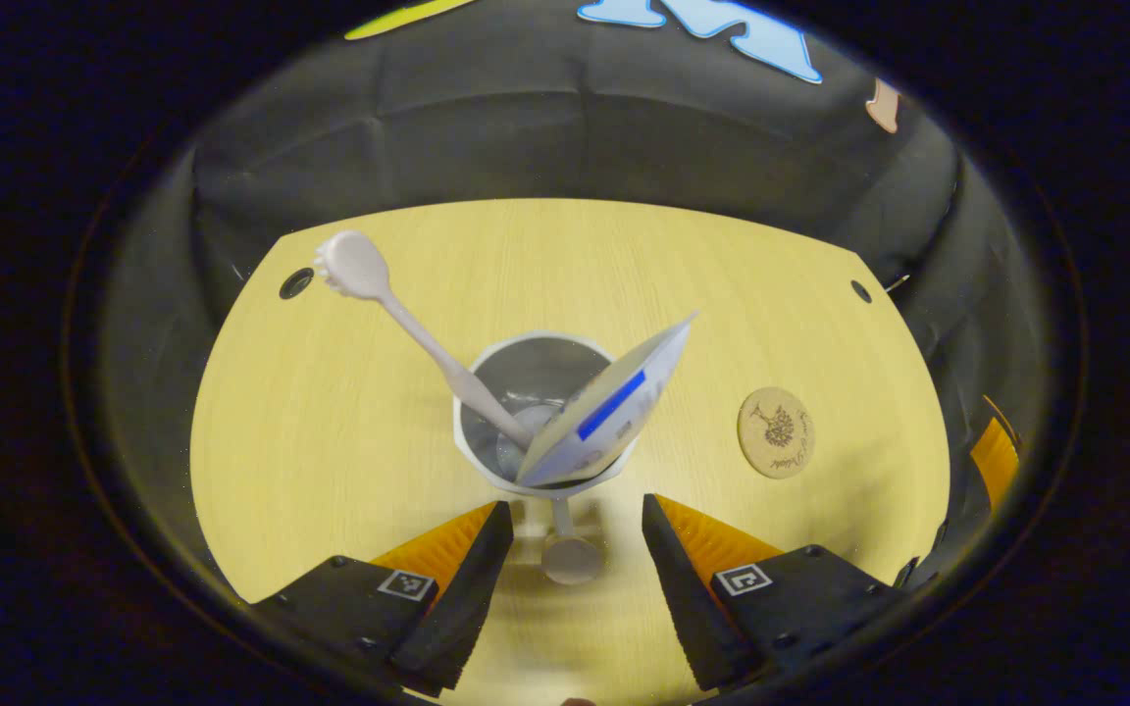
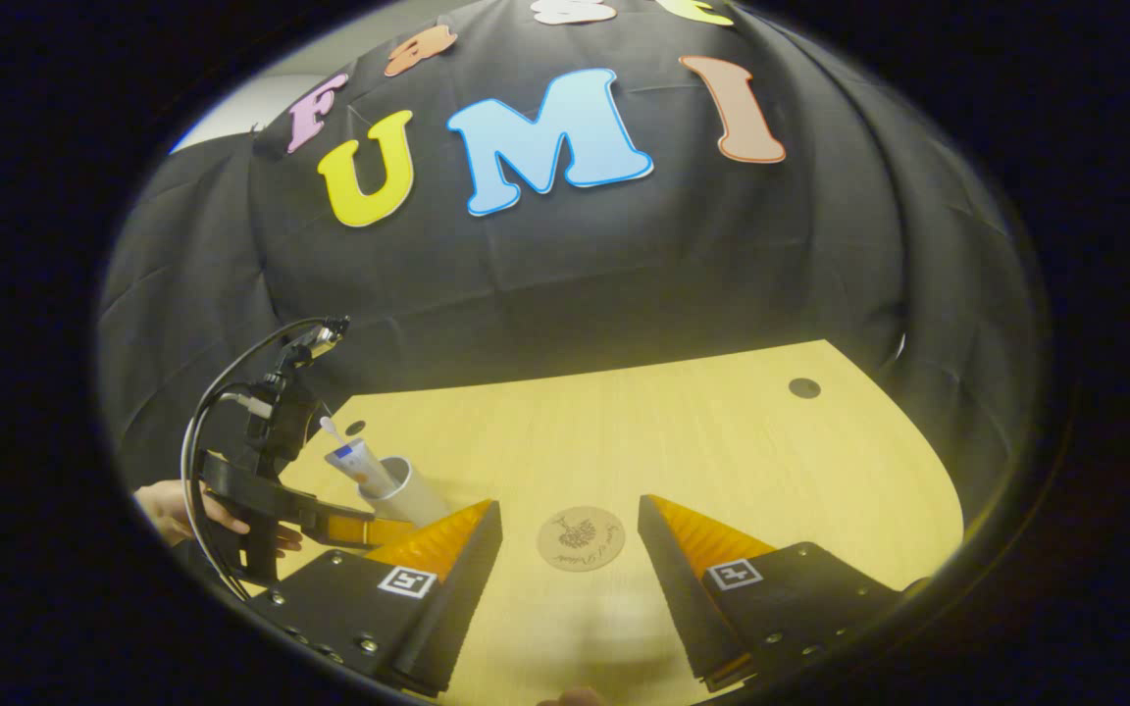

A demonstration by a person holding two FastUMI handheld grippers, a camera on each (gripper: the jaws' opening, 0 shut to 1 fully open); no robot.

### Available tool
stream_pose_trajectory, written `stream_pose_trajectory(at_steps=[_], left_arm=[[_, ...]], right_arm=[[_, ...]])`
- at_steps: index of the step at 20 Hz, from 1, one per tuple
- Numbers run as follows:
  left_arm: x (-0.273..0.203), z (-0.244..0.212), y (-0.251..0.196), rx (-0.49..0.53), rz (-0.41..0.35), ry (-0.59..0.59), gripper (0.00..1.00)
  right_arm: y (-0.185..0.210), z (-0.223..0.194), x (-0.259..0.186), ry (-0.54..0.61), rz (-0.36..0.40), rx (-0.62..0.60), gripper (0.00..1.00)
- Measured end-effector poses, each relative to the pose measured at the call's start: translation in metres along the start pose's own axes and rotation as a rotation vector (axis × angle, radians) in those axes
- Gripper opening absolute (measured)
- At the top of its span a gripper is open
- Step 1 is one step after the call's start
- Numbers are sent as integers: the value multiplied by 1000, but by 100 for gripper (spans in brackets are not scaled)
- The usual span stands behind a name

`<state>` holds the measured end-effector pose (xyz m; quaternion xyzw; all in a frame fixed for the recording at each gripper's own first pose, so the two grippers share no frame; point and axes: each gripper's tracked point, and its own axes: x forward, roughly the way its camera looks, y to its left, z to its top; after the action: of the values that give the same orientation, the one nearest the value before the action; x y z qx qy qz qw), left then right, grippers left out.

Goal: Put the toothbrush and toothpaste on the desktop into the cup, then pick up the cup and place it on the coaster on the desktop.

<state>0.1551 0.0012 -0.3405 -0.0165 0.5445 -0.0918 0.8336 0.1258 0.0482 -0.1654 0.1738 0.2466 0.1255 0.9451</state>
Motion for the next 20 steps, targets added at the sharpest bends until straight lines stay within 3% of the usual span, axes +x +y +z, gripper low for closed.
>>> stream_pose_trajectory(at_steps=[5, 6, 11, 14, 17, 19, 20], left_arm=[[12, -4, 9, -14, 20, 57, 88], [15, -4, 10, -15, 22, 64, 89], [25, -6, 10, -20, 29, 86, 89], [27, -5, 12, -11, 37, 88, 74], [31, -5, 14, -4, 50, 96, 71], [32, -6, 15, -4, 54, 104, 61], [32, -8, 15, -6, 53, 108, 62]], right_arm=[[-8, -7, 6, 27, -6, 9, 89], [-9, -9, 7, 33, -4, 10, 84], [-15, -15, 11, 58, -7, 7, 84], [-21, -20, 6, 63, -17, 15, 84], [-24, -23, 7, 67, -24, 28, 80], [-27, -25, 7, 69, -29, 31, 84], [-28, -25, 6, 72, -33, 32, 80]])
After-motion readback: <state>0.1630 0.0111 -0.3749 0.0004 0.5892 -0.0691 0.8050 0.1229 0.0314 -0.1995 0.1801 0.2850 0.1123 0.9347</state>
